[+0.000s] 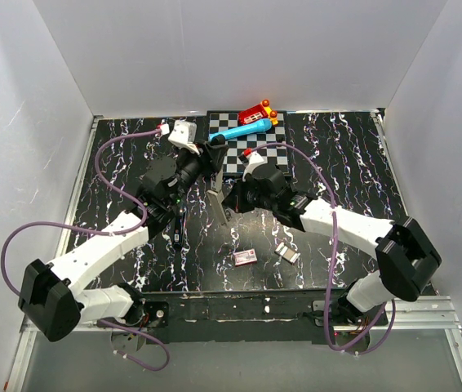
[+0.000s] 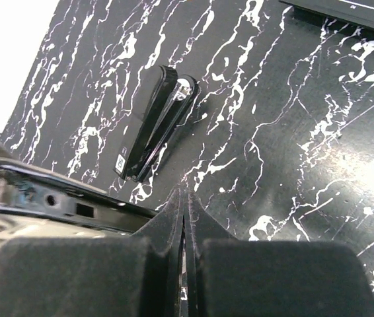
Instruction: Unload the staples from the stapler
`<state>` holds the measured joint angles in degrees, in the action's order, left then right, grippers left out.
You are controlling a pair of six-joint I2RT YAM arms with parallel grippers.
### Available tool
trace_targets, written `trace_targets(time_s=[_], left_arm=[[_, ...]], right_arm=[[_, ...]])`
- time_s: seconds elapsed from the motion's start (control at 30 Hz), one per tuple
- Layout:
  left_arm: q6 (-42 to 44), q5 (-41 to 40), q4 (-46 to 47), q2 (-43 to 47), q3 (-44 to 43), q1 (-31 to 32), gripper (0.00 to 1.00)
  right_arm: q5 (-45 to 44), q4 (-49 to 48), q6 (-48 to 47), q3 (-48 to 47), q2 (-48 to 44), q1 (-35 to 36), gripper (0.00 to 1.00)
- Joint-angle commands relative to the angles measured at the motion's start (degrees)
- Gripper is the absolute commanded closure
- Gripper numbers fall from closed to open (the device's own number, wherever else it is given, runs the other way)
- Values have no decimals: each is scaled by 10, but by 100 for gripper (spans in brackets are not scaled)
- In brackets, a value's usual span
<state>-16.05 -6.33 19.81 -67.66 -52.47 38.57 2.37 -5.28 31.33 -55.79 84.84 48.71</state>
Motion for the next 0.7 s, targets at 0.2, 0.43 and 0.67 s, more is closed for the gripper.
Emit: trace_targets(time_s=[0.2,0.43,0.67], left_arm=[[11,-30,49,-19,-40,-2,100],[13,-27,49,-41,-55,-2,100],[15,-25,46,-60,-69,-2,100]], right_arm=[[77,-102,35,2,33,-1,99],[119,-161,65,12,61,-1,99],[133,-178,76,9,75,-1,99]])
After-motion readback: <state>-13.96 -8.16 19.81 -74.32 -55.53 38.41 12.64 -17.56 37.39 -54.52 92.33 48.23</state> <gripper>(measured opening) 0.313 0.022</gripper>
